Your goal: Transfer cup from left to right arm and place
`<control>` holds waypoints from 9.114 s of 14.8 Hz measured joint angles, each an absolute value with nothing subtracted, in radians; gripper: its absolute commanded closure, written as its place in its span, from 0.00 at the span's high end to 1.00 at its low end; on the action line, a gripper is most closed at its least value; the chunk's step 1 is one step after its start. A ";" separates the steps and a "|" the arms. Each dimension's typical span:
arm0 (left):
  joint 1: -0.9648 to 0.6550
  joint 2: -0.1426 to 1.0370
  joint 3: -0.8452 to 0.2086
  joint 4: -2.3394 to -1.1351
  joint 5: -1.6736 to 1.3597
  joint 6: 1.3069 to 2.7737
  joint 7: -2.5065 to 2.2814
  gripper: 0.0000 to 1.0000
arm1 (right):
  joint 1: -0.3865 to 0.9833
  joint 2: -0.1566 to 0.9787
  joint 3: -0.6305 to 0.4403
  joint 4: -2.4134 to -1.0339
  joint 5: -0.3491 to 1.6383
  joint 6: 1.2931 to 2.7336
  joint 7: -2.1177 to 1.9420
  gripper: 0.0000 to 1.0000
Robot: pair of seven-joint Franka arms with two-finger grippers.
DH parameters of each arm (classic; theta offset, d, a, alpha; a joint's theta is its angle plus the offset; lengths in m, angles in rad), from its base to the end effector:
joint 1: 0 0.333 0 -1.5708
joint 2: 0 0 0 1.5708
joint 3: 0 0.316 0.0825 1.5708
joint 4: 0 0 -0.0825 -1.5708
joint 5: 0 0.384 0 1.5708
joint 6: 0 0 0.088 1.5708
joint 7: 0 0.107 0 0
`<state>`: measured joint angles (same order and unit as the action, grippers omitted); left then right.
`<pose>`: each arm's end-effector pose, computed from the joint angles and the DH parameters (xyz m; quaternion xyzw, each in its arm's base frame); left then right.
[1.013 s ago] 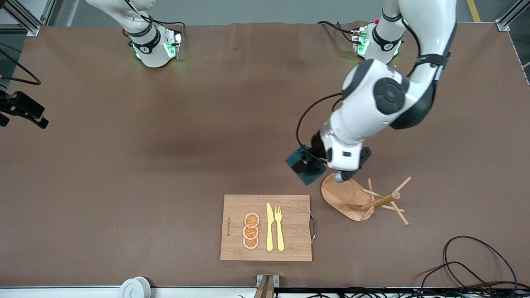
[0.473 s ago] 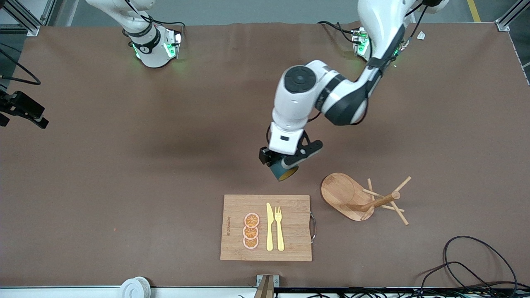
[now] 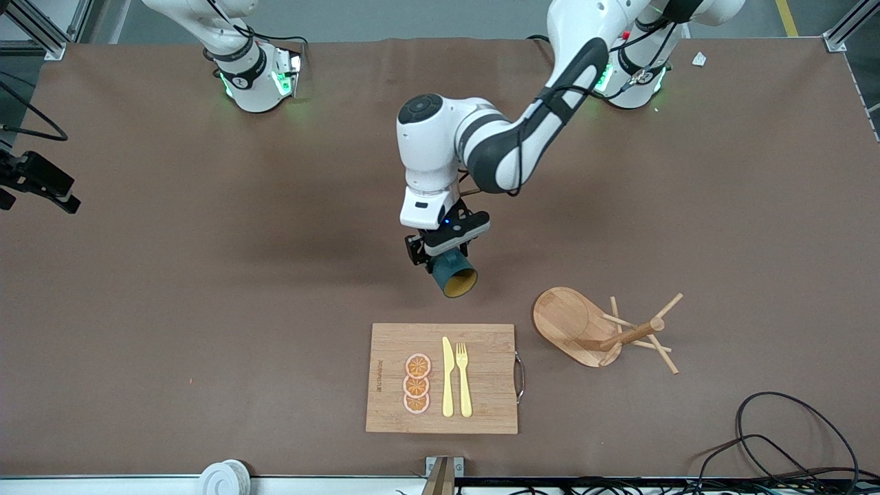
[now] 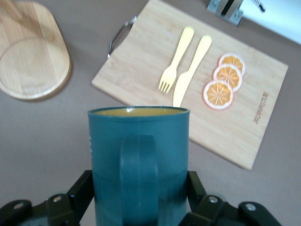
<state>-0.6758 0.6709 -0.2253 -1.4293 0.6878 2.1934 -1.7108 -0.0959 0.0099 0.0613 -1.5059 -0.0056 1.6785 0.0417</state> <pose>0.4998 -0.5407 0.3212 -0.9449 -0.2362 -0.2265 0.0023 0.5683 -0.0204 0.6603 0.9960 -0.0380 0.0813 0.0022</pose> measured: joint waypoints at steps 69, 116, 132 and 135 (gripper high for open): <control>-0.091 0.308 -0.256 -1.321 0.284 1.646 -0.783 1.00 | 0.490 0.569 0.090 -1.505 0.164 2.021 1.043 1.00; -0.024 -0.081 -0.072 -1.598 0.034 1.524 -0.063 1.00 | -0.036 0.665 0.011 -1.522 0.041 2.094 0.152 1.00; -0.022 -0.090 -0.072 -1.593 0.037 1.524 -0.063 1.00 | -0.032 0.232 0.035 -1.373 -0.099 1.673 0.023 1.00; -0.022 -0.090 -0.072 -1.593 0.037 1.524 -0.063 1.00 | -0.031 0.168 0.036 -1.374 -0.097 1.618 0.019 1.00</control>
